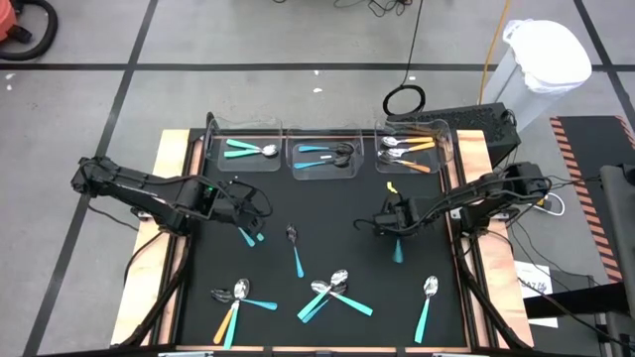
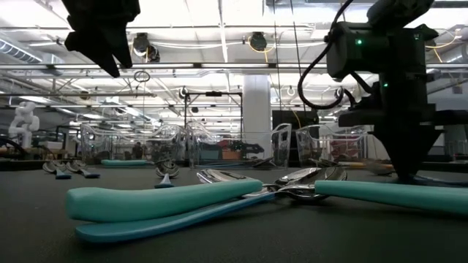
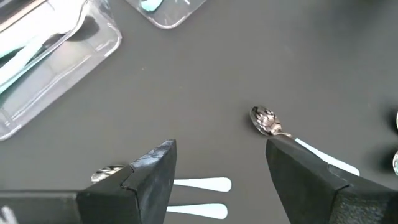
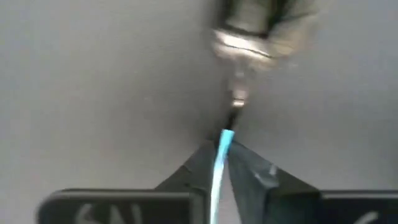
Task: Sort silverware by color (type)
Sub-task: Put the blue spoon into the middle transparent bin
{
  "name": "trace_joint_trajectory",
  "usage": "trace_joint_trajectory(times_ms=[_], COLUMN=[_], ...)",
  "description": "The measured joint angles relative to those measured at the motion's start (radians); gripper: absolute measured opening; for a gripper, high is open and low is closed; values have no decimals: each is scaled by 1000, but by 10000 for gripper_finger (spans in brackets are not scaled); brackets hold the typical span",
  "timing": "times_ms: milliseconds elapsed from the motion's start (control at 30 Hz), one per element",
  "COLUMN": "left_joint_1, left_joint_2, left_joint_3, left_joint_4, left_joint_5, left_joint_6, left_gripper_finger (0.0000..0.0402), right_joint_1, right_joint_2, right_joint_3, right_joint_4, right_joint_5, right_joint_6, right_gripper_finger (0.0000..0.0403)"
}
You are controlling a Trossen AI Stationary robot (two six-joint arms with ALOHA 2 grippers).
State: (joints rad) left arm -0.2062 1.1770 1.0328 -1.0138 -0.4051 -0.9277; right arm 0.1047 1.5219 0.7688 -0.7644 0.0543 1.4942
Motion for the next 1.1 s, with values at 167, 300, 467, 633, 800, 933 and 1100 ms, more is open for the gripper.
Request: trace_joint_trajectory(times_ms=[167, 300, 467, 633, 800, 933, 1100], left_joint_1=[16, 24, 37, 48, 50, 50, 50], left_joint_2=[0, 0, 0, 0, 0, 1, 1], left_joint_3=[0, 0, 0, 0, 0, 0, 0], left_joint_4=[0, 0, 1, 4, 16, 25, 49], left_joint_5=[0, 0, 0, 1, 3, 6, 8], left_joint_6=[12, 20, 21, 20, 17, 16, 16], left_gripper_finger=[249, 249, 249, 249, 249, 249, 249], right_joint_1=[0, -3, -10, -37, -73, -105, -155], right_joint_2=[5, 5, 5, 5, 4, 4, 3], right_joint_3=[32, 88, 170, 270, 378, 451, 499], right_joint_4=[-15, 8, -9, -17, -19, -10, 42], right_joint_5=[-1, 13, 61, 130, 186, 221, 236], right_joint_6=[-84, -177, -307, -462, -672, -860, -1087], right_gripper_finger=[11, 14, 7, 7, 7, 6, 6])
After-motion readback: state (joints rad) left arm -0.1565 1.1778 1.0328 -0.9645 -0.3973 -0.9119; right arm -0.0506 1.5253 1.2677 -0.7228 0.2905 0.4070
